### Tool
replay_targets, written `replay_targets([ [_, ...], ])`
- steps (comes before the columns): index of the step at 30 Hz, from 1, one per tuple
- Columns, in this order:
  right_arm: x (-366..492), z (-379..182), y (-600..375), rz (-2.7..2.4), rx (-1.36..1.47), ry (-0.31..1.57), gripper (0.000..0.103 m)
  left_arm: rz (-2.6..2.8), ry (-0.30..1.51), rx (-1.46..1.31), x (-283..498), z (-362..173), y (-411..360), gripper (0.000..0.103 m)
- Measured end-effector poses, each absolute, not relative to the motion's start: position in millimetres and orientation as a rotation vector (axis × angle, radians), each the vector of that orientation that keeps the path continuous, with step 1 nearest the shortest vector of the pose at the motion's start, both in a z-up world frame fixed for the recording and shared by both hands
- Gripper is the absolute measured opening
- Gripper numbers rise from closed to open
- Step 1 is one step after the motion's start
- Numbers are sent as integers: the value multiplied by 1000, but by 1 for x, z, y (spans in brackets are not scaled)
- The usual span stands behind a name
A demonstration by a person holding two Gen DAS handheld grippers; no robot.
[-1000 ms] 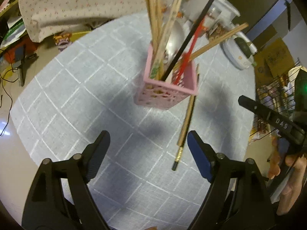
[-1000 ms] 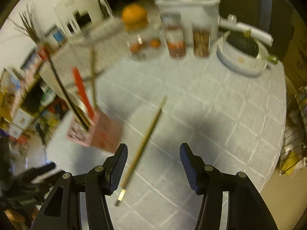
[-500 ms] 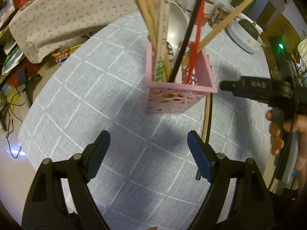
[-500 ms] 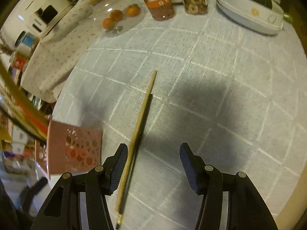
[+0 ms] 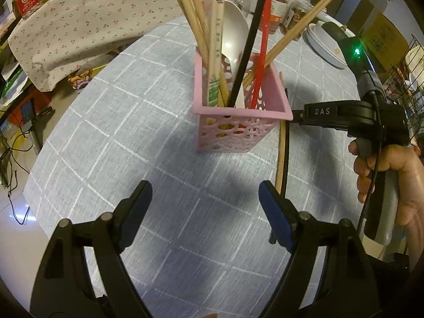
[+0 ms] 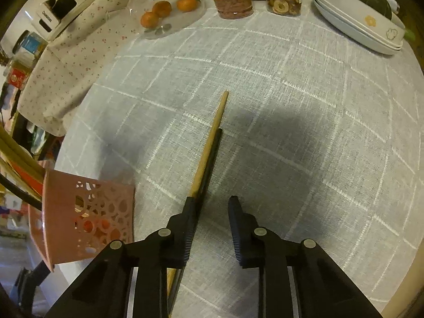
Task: Organize utensils
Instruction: 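Lower the right tool onto the loose wooden chopstick and close on it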
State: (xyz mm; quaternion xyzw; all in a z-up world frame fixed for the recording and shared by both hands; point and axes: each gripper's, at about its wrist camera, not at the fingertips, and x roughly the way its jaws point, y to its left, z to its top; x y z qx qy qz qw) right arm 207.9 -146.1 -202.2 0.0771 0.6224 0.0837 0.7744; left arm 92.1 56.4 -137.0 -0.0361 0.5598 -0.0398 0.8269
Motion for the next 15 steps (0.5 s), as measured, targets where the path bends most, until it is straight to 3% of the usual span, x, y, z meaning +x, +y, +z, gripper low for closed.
replay_targets([
  [8, 212, -204, -131, 154, 102, 1355, 20, -88, 1181, -62, 91, -137, 55, 83],
  [15, 203, -205, -147, 167, 116, 1406, 6, -185, 1133, -19, 81, -127, 44, 83],
])
